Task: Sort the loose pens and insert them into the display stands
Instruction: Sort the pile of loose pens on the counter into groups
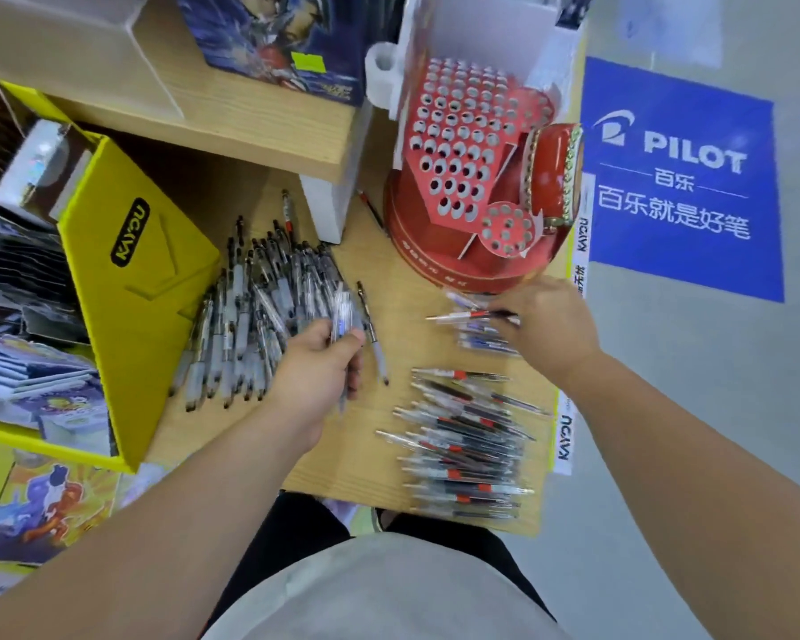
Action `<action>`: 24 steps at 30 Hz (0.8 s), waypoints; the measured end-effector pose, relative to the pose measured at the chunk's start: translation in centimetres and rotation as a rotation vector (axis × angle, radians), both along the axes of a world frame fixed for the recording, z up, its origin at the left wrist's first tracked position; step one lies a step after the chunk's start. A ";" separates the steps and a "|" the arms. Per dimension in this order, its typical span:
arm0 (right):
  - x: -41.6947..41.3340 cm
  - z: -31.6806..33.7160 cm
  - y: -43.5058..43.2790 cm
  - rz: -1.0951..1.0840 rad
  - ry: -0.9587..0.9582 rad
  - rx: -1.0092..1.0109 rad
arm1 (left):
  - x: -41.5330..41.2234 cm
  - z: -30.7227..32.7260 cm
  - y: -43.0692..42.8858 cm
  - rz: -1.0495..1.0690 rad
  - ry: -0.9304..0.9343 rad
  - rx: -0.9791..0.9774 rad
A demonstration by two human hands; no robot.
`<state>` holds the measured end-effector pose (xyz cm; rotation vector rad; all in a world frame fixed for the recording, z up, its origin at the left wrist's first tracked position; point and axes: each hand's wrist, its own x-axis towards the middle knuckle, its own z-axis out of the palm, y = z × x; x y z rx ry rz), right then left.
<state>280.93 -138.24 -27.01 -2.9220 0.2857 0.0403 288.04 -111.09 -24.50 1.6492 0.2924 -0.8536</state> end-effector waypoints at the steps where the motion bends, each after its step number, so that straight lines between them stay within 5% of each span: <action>1: -0.4 0.0 -0.7 0.009 0.018 -0.021 | -0.4 0.0 -0.7 -0.002 0.004 -0.004; 8: -0.6 -1.8 -2.4 0.022 0.093 -0.070 | -2.1 -1.5 -3.1 -0.088 0.076 0.047; 19: -3.7 -1.3 -0.1 -0.088 -0.085 0.190 | -3.0 -2.3 -2.8 -0.120 0.065 0.133; 24: -7.1 -1.3 3.0 -0.024 0.105 0.319 | -4.2 -2.9 -1.8 -0.157 0.040 0.177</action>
